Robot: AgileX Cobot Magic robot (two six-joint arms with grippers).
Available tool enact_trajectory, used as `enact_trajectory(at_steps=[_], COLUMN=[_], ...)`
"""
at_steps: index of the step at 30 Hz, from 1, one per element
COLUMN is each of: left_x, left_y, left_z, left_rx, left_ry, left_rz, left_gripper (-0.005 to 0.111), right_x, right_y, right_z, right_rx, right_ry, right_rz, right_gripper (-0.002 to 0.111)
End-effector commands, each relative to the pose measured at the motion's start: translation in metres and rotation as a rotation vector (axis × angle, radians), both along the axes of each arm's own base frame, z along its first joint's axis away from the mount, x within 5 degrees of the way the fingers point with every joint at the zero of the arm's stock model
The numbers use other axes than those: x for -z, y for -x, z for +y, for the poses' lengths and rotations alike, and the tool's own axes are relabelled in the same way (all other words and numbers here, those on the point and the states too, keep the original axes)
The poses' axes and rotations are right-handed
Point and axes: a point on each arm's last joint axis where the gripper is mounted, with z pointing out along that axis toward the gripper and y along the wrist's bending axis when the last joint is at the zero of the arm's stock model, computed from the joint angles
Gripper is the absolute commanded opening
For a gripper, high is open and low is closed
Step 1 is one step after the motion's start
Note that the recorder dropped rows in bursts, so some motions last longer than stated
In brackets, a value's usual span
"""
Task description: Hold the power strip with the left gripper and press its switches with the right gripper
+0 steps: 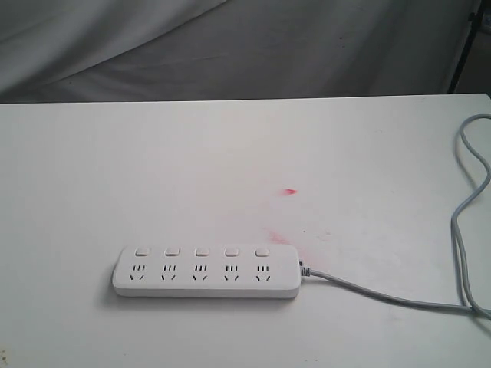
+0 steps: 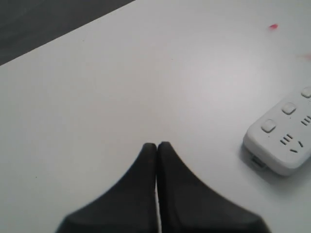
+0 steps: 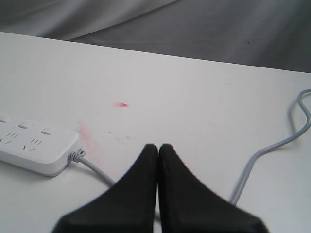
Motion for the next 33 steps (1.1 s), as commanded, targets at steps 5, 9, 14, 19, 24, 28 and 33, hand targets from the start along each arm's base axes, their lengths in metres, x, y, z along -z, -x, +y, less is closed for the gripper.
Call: enact_trajectory(at_steps=[5, 9, 14, 19, 24, 28, 33], left_x=[-0.021, -0.014, 0.007, 0.008, 0.005, 0.003, 0.003], left_y=[-0.015, -0.028, -0.041, -0.047, -0.050, -0.052, -0.054], left_z=[0.018, 0.028, -0.005, -0.021, -0.024, -0.027, -0.028], left_rx=[0.229, 0.332, 0.583, 0.633, 0.601, 0.575, 0.564], left_ry=[-0.154, -0.263, -0.350, -0.338, -0.291, -0.252, -0.232], left_rz=[0.031, 0.108, 0.208, 0.192, 0.159, 0.132, 0.124], left_gripper=[0.000, 0.000, 0.000, 0.024, 0.073, 0.086, 0.086], right_x=[0.001, 0.001, 0.001, 0.001, 0.001, 0.001, 0.001], right_y=[0.000, 0.000, 0.000, 0.000, 0.000, 0.000, 0.000], right_z=[-0.001, -0.001, -0.001, -0.001, -0.001, -0.001, -0.001], right_rx=[0.008, 0.008, 0.008, 0.008, 0.008, 0.008, 0.008], right_ry=[0.009, 0.009, 0.009, 0.009, 0.009, 0.009, 0.009], right_rz=[-0.004, -0.004, -0.004, -0.004, -0.004, -0.004, -0.004], right_gripper=[0.000, 0.000, 0.000, 0.000, 0.000, 0.000, 0.000])
